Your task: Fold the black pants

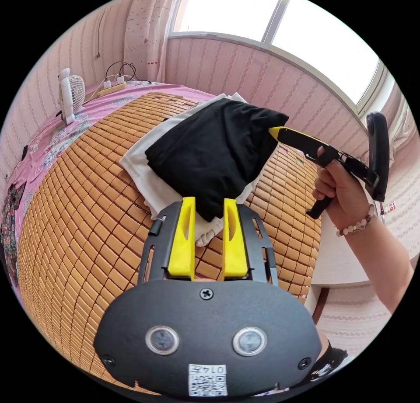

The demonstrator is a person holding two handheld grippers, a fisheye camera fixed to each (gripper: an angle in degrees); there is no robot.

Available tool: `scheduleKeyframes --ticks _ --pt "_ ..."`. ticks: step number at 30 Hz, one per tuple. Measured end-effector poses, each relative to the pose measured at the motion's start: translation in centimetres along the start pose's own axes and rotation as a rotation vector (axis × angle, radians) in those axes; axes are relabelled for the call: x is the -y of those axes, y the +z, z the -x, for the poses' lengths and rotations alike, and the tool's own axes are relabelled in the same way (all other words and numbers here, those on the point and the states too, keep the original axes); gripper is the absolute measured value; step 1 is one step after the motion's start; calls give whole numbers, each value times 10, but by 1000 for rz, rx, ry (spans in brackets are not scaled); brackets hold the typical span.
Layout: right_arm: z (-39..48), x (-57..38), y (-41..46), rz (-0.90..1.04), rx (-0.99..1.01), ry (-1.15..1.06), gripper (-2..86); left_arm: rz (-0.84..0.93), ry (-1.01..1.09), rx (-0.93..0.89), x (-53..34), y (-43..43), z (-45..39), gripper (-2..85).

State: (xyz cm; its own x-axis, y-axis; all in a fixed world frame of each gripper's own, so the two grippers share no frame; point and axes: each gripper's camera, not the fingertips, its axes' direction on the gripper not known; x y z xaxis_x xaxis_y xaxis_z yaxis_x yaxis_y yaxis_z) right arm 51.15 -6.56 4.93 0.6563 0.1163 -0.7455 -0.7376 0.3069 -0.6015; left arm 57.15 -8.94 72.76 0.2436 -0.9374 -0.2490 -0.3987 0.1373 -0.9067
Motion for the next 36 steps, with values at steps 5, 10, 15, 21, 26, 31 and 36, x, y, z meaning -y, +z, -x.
scheduleKeyframes --ticks 5,10,15,21,26,31,36 --pt "53 1 -40 -8 180 -230 16 -58 15 134 -33 -58 4 8" --pt "176 -5 -93 -21 499 -456 11 -132 -42 249 -140 -195 44 -2" --pt "298 -35 -144 -103 708 -584 9 -333 -241 360 -320 -394 77 -5" --pt "389 -73 -173 -74 889 -548 13 -588 -305 467 -461 -530 46 -6" --pt "410 -112 -163 28 821 -552 30 -613 -352 408 -529 -530 40 -4" --pt "398 -191 -105 424 633 -611 77 -490 -557 229 -590 -460 61 4" --pt "416 -234 -108 441 614 -816 106 -407 -716 84 -634 -421 76 28"
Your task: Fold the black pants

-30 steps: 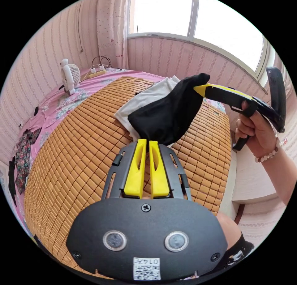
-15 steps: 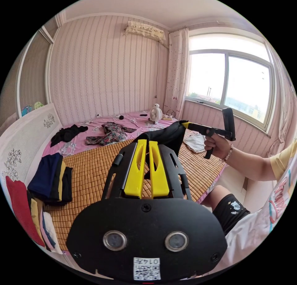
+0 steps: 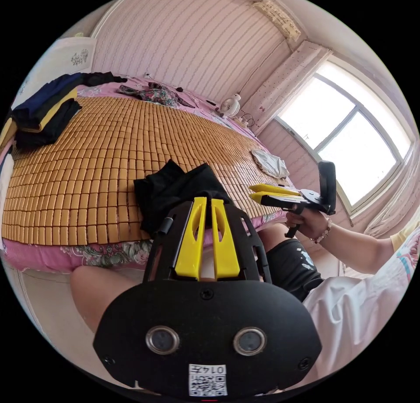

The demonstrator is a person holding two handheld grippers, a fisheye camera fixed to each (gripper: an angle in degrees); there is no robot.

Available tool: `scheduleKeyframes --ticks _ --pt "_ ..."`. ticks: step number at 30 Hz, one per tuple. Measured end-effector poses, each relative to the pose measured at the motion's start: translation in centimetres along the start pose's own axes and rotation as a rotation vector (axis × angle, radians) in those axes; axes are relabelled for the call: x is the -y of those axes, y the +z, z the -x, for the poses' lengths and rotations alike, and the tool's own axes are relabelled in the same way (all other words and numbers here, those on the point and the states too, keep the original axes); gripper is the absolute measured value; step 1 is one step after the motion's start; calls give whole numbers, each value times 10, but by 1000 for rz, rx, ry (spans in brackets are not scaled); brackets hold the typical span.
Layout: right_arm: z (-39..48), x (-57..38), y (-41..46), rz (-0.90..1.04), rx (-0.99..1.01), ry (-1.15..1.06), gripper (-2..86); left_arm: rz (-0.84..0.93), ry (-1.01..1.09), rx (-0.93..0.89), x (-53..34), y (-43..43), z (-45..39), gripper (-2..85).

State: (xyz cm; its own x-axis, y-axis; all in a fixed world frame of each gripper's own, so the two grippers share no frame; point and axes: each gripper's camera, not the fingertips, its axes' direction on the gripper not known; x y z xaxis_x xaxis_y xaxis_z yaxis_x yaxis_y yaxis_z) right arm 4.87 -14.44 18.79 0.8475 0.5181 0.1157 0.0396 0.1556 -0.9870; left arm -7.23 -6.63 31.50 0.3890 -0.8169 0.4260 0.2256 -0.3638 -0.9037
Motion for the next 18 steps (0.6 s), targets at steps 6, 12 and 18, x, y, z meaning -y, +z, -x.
scheduleKeyframes --ticks 6,12,18 --pt "36 37 44 89 -23 -220 132 -1 -65 5 6 -29 43 39" --pt "35 78 129 349 -74 -230 93 -50 -198 19 11 -52 89 45" --pt "-39 96 124 266 230 115 64 -23 -184 130 26 -50 112 57"
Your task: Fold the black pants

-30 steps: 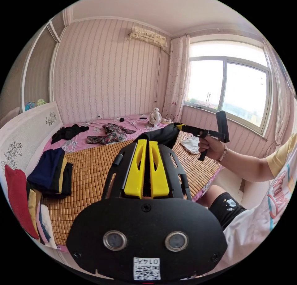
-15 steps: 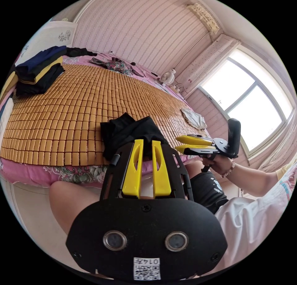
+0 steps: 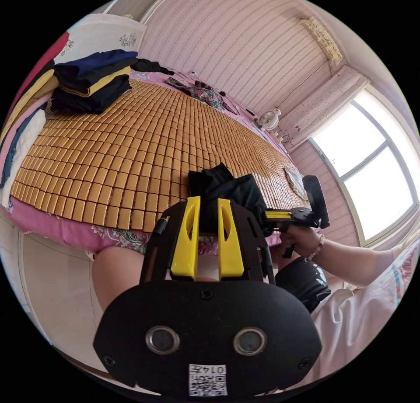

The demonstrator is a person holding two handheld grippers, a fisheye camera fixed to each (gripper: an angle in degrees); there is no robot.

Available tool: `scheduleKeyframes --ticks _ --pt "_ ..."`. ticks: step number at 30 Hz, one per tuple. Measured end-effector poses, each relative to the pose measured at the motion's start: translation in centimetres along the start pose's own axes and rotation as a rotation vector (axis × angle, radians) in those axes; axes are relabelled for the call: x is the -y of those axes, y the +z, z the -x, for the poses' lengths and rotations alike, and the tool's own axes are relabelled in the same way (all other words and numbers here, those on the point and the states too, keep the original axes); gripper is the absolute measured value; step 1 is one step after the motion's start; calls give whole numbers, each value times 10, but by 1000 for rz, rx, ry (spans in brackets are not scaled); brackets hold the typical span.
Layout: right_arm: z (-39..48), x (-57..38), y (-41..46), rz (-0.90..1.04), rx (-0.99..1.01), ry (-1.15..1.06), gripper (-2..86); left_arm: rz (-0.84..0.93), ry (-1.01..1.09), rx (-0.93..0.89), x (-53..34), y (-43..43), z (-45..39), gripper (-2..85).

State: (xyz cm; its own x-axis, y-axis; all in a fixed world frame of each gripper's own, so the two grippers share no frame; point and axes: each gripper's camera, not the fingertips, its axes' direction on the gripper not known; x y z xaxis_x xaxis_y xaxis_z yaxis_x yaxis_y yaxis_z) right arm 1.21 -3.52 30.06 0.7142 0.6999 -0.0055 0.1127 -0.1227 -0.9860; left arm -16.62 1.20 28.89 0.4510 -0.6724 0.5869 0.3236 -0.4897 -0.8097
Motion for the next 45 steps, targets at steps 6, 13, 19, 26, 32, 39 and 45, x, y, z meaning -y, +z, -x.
scheduleKeyframes --ticks 6,13,19,26,32,39,45 --pt "-77 -47 -93 -519 446 298 44 -6 23 23 27 4 7 70" --pt "-137 -130 -164 -651 -94 533 89 83 73 39 46 41 -4 79" --pt "-96 -96 -148 -540 -294 296 132 209 142 149 47 71 -12 69" --pt "-27 13 -39 -247 -210 -165 138 204 169 129 54 49 -24 42" --pt "-14 55 19 -105 -353 -147 40 78 163 39 64 20 -33 45" --pt "-74 30 -55 -381 28 169 17 125 192 167 81 32 -28 65" --pt "-133 -55 -189 -753 -115 295 15 283 385 289 77 72 -41 22"
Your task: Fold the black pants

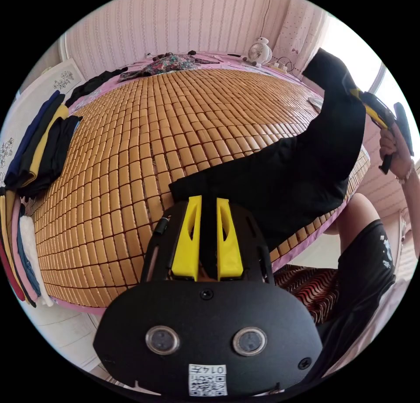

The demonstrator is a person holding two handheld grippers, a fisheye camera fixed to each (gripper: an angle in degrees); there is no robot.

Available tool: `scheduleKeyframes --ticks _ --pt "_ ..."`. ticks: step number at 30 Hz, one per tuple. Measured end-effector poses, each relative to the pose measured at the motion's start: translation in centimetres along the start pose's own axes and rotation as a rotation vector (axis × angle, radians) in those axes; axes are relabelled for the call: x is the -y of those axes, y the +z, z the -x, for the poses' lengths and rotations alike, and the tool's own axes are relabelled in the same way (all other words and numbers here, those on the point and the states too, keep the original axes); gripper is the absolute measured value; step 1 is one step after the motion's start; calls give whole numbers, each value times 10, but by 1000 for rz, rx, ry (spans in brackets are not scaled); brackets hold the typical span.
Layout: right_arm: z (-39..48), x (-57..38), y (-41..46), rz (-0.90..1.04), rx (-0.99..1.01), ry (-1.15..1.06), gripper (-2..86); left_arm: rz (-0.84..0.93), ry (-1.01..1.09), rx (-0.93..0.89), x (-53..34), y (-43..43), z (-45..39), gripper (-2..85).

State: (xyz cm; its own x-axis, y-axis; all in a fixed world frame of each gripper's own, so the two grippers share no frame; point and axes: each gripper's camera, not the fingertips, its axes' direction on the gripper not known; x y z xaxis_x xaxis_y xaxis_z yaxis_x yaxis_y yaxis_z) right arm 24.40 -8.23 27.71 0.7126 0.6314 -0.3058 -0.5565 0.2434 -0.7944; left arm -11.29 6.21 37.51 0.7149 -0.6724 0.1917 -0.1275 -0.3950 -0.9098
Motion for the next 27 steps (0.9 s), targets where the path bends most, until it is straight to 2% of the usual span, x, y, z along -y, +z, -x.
scheduleKeyframes --ticks 2,4,9,12,17,22,27 --pt "-23 8 -46 -93 -136 22 15 36 -21 -37 2 -5 10 9" --pt "-56 9 -92 -144 -358 109 15 6 -78 -64 -3 -15 27 8" --pt "-130 -16 -122 -67 -632 279 13 -75 -238 -6 -25 -57 87 4" --pt "-173 -39 -109 58 -615 414 11 -115 -323 -6 -30 -77 116 2" --pt "-191 -54 -95 101 -646 424 19 -124 -341 67 -18 -100 138 1" --pt "-179 -48 -74 144 -718 261 48 -95 -316 105 -3 -107 148 1" --pt "-197 -35 -47 195 -735 235 44 -77 -324 127 9 -108 154 0"
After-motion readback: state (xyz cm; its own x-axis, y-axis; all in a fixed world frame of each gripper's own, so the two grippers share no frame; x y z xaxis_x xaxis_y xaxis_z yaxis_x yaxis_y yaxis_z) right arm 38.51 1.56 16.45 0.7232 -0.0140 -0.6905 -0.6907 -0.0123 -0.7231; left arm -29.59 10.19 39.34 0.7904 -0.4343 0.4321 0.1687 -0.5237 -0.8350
